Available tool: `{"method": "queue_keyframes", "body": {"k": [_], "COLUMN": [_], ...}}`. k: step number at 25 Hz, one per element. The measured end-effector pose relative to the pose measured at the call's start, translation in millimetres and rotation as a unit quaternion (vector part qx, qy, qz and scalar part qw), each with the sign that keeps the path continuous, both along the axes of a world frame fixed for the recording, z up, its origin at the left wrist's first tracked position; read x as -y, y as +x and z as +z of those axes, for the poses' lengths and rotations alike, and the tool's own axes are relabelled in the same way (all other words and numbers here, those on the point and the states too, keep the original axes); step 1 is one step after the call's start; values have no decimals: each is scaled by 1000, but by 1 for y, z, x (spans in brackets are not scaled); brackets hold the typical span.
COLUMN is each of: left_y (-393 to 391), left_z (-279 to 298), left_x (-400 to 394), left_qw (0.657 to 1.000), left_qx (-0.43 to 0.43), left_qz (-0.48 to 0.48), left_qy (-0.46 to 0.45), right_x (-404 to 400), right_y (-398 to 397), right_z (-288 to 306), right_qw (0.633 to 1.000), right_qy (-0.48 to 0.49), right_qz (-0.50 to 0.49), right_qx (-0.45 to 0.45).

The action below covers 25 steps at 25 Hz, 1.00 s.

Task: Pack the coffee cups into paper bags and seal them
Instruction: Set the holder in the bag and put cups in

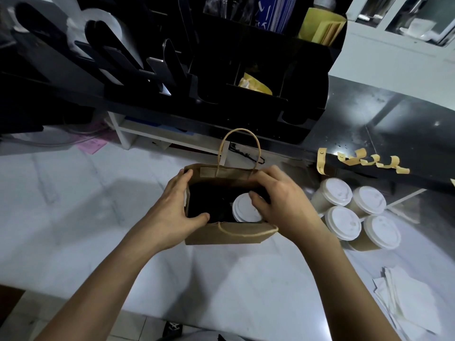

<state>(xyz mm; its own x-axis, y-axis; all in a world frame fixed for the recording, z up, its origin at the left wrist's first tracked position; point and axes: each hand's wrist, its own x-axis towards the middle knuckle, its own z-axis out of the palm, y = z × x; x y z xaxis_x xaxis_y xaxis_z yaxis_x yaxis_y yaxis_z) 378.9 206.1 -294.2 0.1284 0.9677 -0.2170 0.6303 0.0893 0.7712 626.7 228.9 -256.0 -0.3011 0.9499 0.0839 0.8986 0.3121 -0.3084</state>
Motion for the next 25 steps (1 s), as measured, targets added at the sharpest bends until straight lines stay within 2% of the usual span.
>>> {"method": "queue_keyframes", "body": {"k": [2,4,8,12,21,25], "left_y": [2,3,4,4,7,11], "left_z": [0,0,3,7,34,59], "left_x": [0,0,-2,-4,-8,-12], "left_qw": [1000,1000,998,996,986,985], "left_qx": [3,5,16,26,31,29], "left_qz": [15,24,49,64,94,69], "left_qy": [1,5,27,62,133,157], "right_x": [5,8,13,15,4,-4], "right_y": [8,16,28,27,23,20], "right_z": [-2,-5,-15,-15,17,36], "right_qw": [997,993,982,980,976,973], "right_qy": [66,83,2,-29,38,64], "right_qz": [-26,-75,-153,-152,-135,-121], "right_qx": [-22,-46,-109,-127,-168,-187]}}
